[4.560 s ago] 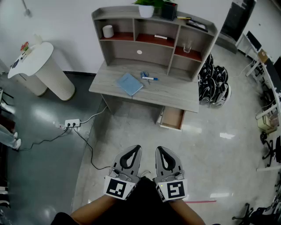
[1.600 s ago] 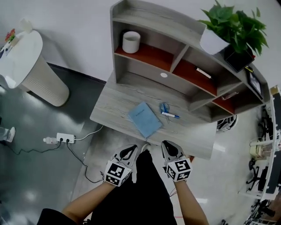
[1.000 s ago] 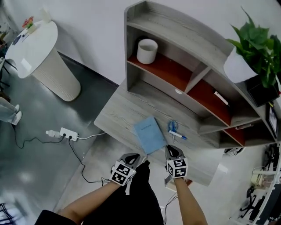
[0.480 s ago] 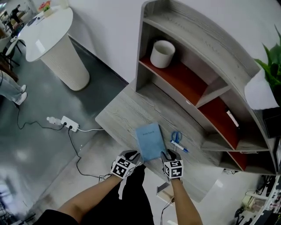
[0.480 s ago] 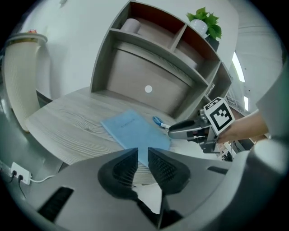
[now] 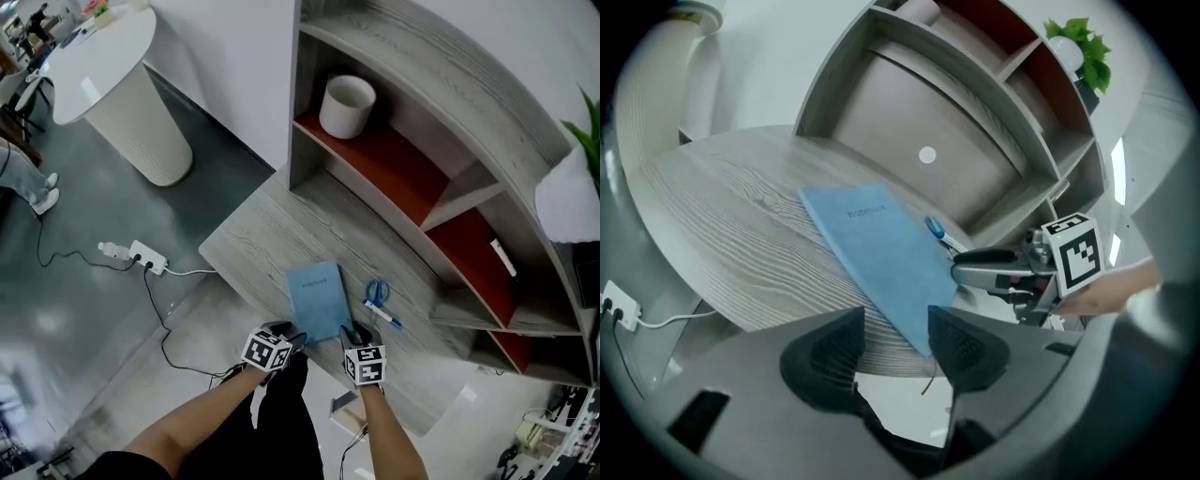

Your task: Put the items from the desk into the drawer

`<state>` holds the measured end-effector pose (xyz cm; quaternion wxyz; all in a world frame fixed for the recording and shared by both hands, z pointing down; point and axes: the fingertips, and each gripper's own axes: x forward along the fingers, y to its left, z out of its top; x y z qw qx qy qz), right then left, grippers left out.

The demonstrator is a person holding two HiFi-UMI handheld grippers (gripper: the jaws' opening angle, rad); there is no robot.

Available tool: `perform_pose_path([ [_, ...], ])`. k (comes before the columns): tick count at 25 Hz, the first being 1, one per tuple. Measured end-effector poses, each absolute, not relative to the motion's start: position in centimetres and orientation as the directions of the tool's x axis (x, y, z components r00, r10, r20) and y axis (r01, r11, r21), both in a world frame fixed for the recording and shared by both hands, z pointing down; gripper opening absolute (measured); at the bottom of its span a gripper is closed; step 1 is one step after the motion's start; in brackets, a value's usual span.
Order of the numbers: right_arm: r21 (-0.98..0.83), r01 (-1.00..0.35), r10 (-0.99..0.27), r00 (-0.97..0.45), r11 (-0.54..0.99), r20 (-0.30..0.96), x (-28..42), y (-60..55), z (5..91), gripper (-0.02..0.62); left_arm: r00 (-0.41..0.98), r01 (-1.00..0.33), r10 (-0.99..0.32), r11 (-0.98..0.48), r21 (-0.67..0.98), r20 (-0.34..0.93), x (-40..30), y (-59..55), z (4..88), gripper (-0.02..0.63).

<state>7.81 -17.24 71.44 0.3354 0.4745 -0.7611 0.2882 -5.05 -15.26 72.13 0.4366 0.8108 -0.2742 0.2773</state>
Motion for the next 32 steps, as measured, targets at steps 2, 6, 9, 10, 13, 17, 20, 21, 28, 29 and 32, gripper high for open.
perform_pose_path([
  [2,-0.130,-0.917,-0.530,-0.328,0.376,0.782,7.9,-17.2,71.6,0.152,0.688,-0.699,-0.214,-0.452,0.554,0.694,-5.0,-15.4,72.3,0.207],
  [6,-0.164,-0.920,-0.531,-0.344,0.356,0.774,7.9,-17.1,72.0,0.149,0.697,-0.701,-0.228,-0.412,0.582,0.679,-5.0,-15.6,72.1,0.207],
  [9,-0.234,-0.921,-0.535,-0.373,0.312,0.758,7.6,-16.8,72.2,0.138,0.697,-0.699,-0.227,-0.427,0.574,0.680,-4.8,-15.5,72.1,0.207],
  [10,-0.261,-0.919,-0.533,-0.386,0.296,0.752,7.4,-16.7,72.3,0.138,0.696,-0.699,-0.228,-0.433,0.570,0.680,-4.8,-15.5,72.1,0.207],
  [13,-0.313,-0.911,-0.527,-0.412,0.270,0.744,6.8,-16.2,72.3,0.140,0.706,-0.695,-0.237,-0.415,0.587,0.668,-4.8,-15.5,71.9,0.219],
  [17,-0.382,-0.901,-0.522,-0.431,0.205,0.736,6.5,-15.9,72.4,0.140,0.728,-0.684,-0.262,-0.351,0.639,0.634,-4.9,-15.8,71.7,0.227],
  [20,-0.444,-0.881,-0.516,-0.461,0.165,0.722,6.4,-15.5,72.2,0.138,0.722,-0.689,-0.269,-0.359,0.629,0.637,-4.9,-15.8,71.5,0.244],
  [21,-0.463,-0.872,-0.512,-0.472,0.156,0.717,6.4,-15.3,72.2,0.137,0.721,-0.690,-0.271,-0.367,0.624,0.638,-4.9,-15.8,71.5,0.249],
  [28,-0.515,-0.848,-0.495,-0.502,0.122,0.709,5.8,-12.2,72.3,0.123,0.722,-0.678,-0.230,-0.426,0.599,0.652,-5.7,-13.6,71.7,0.249],
  [29,-0.510,-0.852,-0.496,-0.498,0.123,0.712,5.6,-11.8,72.3,0.123,0.720,-0.677,-0.226,-0.437,0.592,0.657,-6.0,-13.2,71.8,0.249],
  [32,-0.482,-0.867,-0.502,-0.475,0.128,0.723,5.3,-11.1,72.5,0.123,0.705,-0.687,-0.235,-0.461,0.562,0.670,-6.5,-12.5,72.0,0.249],
])
